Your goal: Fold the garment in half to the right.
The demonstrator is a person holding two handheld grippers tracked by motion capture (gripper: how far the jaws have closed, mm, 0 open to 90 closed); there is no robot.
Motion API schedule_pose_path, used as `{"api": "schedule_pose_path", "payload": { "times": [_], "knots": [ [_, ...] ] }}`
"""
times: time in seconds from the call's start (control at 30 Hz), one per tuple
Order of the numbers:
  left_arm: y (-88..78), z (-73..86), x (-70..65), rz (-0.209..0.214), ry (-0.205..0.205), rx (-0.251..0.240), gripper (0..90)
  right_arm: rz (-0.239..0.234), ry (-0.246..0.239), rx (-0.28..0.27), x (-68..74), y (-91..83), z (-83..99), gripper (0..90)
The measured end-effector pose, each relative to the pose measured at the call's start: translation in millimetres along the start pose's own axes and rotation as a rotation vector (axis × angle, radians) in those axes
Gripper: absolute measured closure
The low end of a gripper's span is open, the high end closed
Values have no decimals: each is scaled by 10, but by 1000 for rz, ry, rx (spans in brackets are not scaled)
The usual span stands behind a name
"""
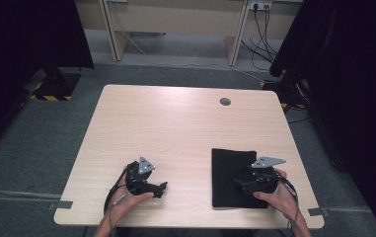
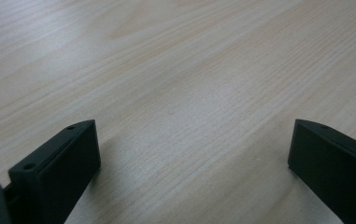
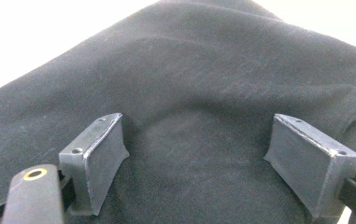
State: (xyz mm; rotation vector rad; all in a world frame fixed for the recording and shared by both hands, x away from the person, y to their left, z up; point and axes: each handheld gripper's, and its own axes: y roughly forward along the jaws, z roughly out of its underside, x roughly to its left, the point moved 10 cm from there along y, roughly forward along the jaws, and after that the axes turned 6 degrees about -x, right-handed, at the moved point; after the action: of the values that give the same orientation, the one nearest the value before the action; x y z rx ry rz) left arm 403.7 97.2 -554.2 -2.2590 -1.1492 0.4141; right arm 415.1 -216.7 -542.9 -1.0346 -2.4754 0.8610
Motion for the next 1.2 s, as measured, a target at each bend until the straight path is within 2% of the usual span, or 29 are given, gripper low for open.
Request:
{"api": "schedule_pose_path", "payload": {
  "times": [0.1, 0.43, 0.97, 1.2],
  "knots": [
    [-2, 6, 6, -16, -2, 1, 0, -4, -1, 4, 0, 35, -28, 195],
    [-3, 11, 8, -15, -7, 4, 0, -5, -12, -3, -20, 191, -153, 194],
    [-3, 11, 8, -15, -7, 4, 0, -44, -47, -23, 73, 699, -553, 191],
    [-3, 11, 8, -15, -7, 4, 0, -53, -54, -22, 110, 802, -633, 190]
  ]
}}
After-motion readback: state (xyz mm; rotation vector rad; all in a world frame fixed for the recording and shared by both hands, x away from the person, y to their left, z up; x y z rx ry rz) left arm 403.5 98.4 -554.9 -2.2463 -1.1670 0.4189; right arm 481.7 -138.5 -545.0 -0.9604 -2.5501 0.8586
